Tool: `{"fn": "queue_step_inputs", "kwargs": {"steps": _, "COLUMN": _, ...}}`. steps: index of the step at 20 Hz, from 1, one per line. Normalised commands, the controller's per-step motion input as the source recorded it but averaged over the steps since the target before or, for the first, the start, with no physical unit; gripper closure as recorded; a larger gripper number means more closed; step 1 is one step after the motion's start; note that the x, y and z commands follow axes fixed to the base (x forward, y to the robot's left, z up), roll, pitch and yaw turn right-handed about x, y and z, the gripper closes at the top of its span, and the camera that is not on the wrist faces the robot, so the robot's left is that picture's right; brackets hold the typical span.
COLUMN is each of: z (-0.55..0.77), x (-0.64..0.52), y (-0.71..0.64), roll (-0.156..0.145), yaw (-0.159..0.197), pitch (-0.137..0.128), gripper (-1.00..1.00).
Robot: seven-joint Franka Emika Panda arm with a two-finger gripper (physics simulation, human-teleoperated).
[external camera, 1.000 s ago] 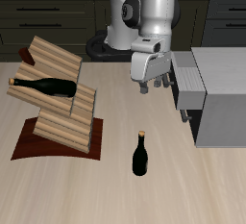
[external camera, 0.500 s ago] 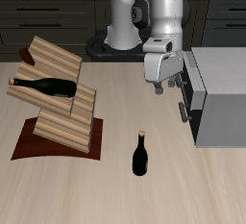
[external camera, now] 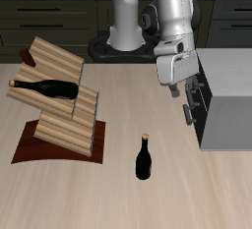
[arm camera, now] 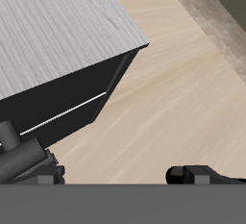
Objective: Place the wine bottle from the drawer onto the top layer of the wine rack and close the drawer
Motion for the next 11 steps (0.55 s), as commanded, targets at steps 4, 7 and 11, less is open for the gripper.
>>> {"fn": "queue_step_inputs", "kwargs": {"steps": 4, "z": -0.21, "x": -0.01, "y": 0.27, "roll": 0.061, "yaw": -0.002, "pitch": -0.011, "gripper": -1.0}}
{"fn": "queue_step_inputs", "kwargs": {"steps": 7, "z": -0.12, "x": 0.0, "y": 0.27, "roll": 0.057, "yaw": -0.032, "pitch": -0.033, "gripper": -1.0}}
{"fn": "queue_step_inputs", "kwargs": {"steps": 11, "z": -0.07, "x": -0.02, "y": 0.06, "roll": 0.016, "yaw": -0.026, "pitch": 0.015, "gripper": -1.0}}
